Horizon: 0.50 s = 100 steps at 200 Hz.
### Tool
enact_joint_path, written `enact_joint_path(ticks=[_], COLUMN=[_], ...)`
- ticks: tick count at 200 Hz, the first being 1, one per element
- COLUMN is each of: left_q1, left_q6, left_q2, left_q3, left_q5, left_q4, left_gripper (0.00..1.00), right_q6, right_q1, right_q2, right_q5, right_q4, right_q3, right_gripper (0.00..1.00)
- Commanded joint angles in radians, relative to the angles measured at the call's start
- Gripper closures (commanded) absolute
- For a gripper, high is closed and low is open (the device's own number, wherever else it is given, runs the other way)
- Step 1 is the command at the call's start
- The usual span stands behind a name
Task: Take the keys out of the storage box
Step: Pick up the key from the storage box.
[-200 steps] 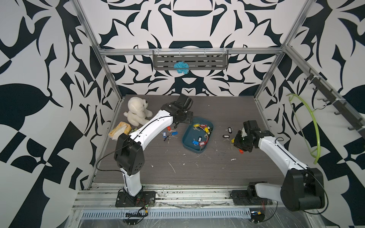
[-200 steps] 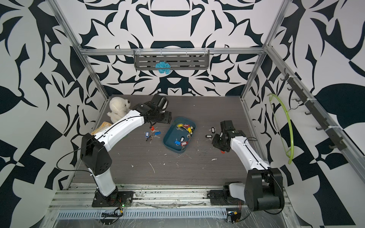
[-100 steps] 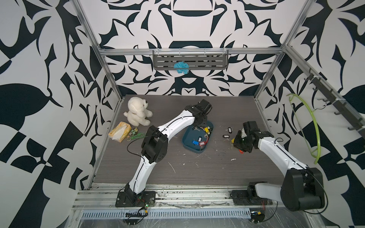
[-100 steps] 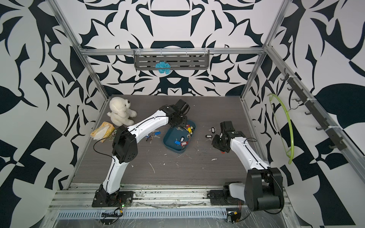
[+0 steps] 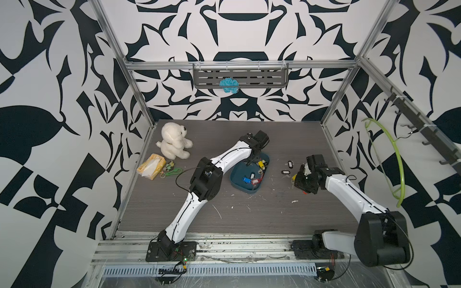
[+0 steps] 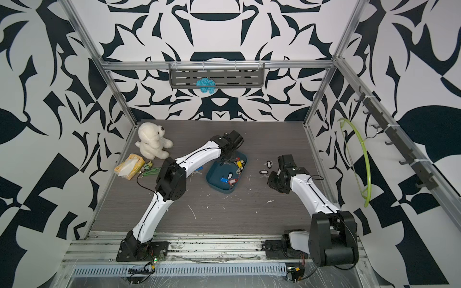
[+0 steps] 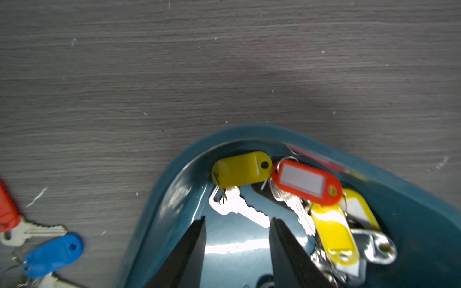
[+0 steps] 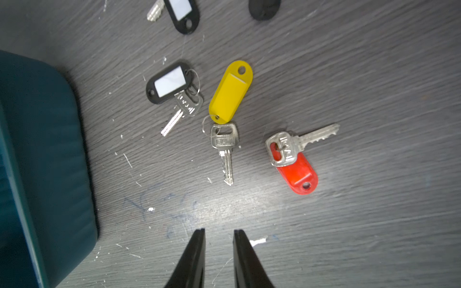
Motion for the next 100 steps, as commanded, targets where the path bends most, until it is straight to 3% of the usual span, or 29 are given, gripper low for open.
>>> enact_joint_path(ticks=[1,100], left_q1=[0.000,0.010], left_q6=[-0.054,-0.169], left_q2=[0.040,0.122], left_q3=[0.055,0.092], left_q5=[-0.037,-0.067], left_q4=[-0.037,-0.038], left_gripper=[0.54,0.60], right_q6=[-0.020,-0.042], right_q1=[-0.002,-0.003], right_q2=[0.018,0.031], right_q5=[-0.016,-0.077], right_q4=[0.020,0.051], right_q3=[-0.004,-0.038], right_gripper=[0.74,0.76])
